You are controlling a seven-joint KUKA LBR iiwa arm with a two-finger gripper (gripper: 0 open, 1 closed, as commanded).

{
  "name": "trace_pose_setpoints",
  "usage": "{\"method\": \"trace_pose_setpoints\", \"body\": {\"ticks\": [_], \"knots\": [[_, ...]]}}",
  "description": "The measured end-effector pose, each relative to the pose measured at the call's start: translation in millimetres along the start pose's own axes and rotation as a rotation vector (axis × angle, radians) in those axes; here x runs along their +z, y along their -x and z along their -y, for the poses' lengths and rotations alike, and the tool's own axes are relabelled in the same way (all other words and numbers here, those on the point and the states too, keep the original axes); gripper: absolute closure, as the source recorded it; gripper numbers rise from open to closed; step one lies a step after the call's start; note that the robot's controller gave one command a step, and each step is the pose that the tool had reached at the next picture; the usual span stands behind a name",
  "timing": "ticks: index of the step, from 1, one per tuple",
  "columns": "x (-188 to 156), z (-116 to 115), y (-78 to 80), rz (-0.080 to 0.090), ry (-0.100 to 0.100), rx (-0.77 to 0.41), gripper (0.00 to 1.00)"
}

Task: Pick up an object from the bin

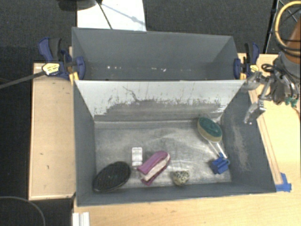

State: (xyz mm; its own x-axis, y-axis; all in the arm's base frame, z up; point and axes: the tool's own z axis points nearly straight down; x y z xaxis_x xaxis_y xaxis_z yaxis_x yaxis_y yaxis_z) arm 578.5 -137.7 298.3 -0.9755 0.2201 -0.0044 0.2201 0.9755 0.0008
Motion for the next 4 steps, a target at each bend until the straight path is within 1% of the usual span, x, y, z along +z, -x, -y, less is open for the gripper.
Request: {"method": "trace_pose_setpoints", "body": {"ticks": [1,2,3,4], "knots": [[140,-77,-55.3,-0.006,0.002,-0.535,0.0],[176,-97,-118.7,-0.01,0.003,-0.505,0.0],[159,-167,-130.6,0.001,0.005,-0.492,0.0],[226,-205,-139.0,0.002,0.001,-0.262,0.0]]}}
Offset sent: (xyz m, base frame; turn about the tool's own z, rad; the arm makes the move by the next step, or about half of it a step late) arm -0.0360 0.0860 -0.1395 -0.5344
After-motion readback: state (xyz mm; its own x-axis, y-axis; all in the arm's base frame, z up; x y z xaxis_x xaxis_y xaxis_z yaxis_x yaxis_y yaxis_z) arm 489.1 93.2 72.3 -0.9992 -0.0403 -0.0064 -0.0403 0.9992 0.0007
